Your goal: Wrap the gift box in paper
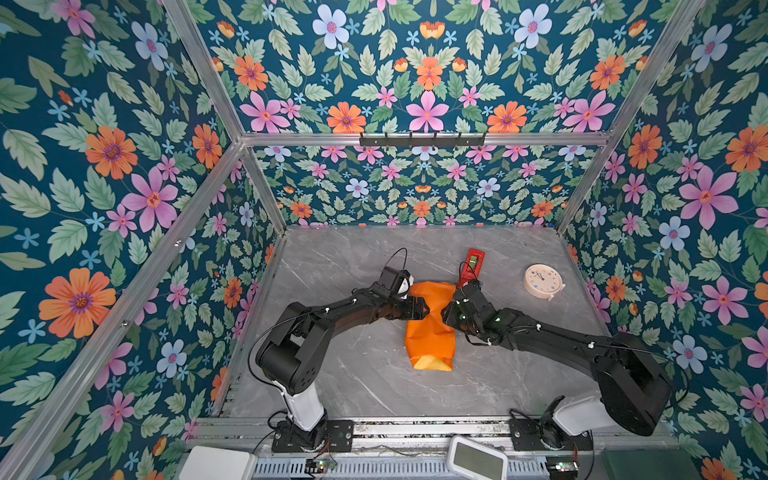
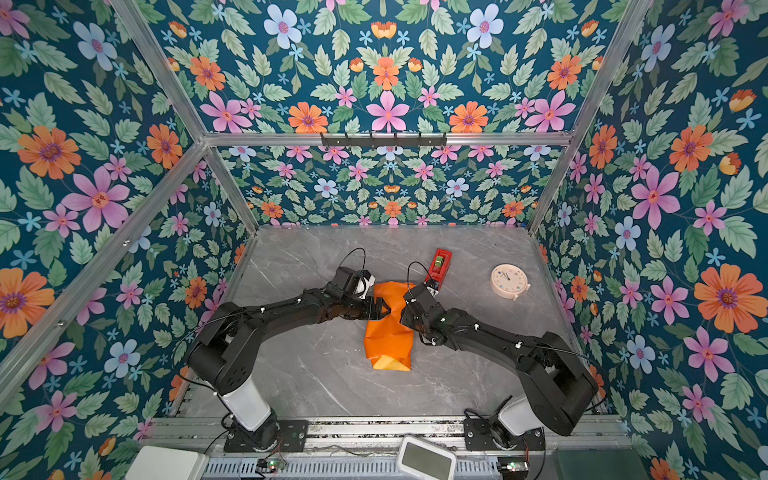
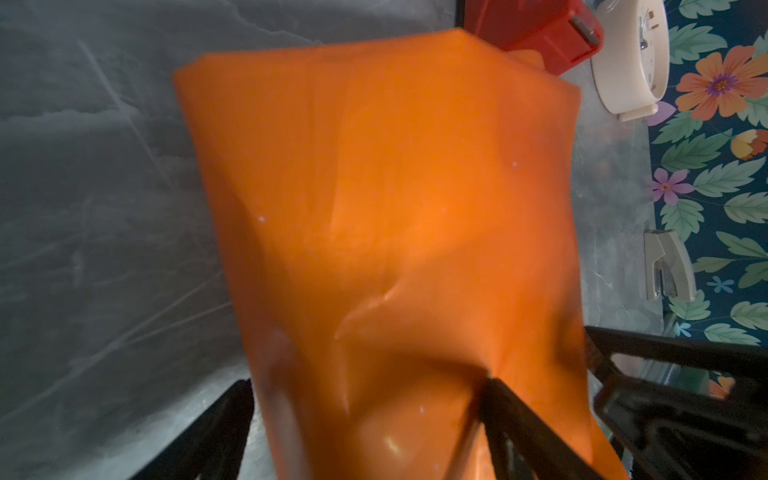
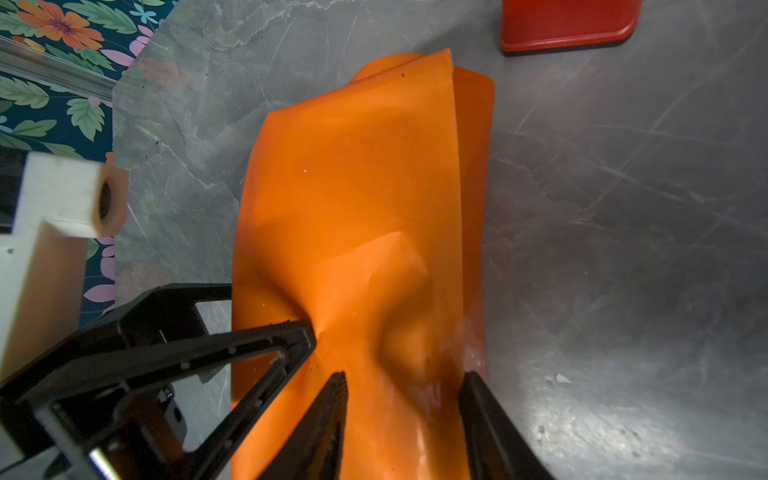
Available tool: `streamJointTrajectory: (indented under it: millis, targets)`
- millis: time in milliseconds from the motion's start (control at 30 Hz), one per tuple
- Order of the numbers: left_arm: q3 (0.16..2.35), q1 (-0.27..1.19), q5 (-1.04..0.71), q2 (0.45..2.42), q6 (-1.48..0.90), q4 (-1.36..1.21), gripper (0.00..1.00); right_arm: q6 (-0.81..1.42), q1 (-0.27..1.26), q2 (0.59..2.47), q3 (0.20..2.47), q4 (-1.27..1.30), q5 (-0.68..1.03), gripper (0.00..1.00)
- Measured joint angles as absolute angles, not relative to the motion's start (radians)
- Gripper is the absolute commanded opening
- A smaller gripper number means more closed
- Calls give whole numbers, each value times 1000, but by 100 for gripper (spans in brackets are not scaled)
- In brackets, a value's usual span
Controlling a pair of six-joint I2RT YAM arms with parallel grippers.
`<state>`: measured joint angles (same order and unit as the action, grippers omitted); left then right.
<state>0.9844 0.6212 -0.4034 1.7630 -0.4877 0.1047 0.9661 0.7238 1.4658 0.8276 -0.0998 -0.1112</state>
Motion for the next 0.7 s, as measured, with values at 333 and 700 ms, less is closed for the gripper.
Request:
streamJointTrajectory:
  millis: [333,700]
  targets:
    - [984,621,-405,1763,-487,104,87,967,717,1505,830,-66,-102,47]
    - [984,621,-405,1763,-487,104,87,966,708,1531,830,-36,-78,52]
